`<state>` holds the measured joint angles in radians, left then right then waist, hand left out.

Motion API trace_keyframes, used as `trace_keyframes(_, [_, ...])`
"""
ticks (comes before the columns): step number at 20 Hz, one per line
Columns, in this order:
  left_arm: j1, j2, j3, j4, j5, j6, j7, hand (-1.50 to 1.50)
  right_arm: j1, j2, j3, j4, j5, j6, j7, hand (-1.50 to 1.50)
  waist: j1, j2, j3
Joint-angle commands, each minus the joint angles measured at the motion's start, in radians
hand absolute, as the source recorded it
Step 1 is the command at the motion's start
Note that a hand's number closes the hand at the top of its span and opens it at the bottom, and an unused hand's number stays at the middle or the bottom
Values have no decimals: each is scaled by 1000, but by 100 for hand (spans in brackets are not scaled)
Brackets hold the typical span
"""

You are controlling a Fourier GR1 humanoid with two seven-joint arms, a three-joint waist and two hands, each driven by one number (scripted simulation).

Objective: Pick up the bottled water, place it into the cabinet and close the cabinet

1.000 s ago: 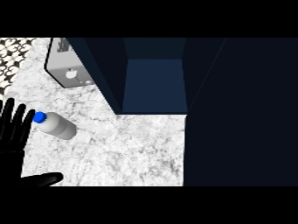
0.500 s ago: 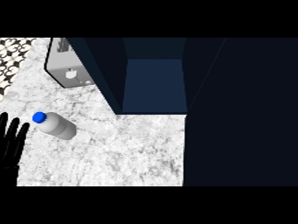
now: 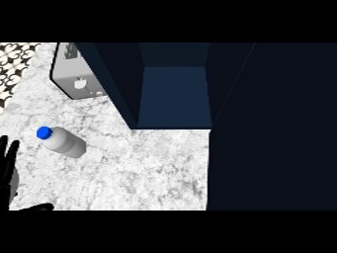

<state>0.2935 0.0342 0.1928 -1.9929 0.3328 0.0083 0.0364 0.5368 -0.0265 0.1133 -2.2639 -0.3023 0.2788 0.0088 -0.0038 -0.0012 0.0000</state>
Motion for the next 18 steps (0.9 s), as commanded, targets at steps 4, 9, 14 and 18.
trace_keyframes(4, [-29, 35, 84, 108, 1, -42, -57, -150, 47, 5, -9, 24, 9, 38, -63, -150, 0, 0, 0])
trace_keyframes(9, [-98, 95, 136, 250, 17, -100, -87, -150, 17, 8, 0, 39, 29, 29, -53, -150, 0, 0, 0])
trace_keyframes(14, [-140, 139, 179, 398, 1, -145, -161, -150, 59, 8, -9, 105, 40, 95, -168, -150, -2, 0, 0])
trace_keyframes(18, [-151, 153, 200, 554, 0, -208, -248, -150, 123, 5, 22, -10, 30, 72, -98, -150, -3, 0, 0])
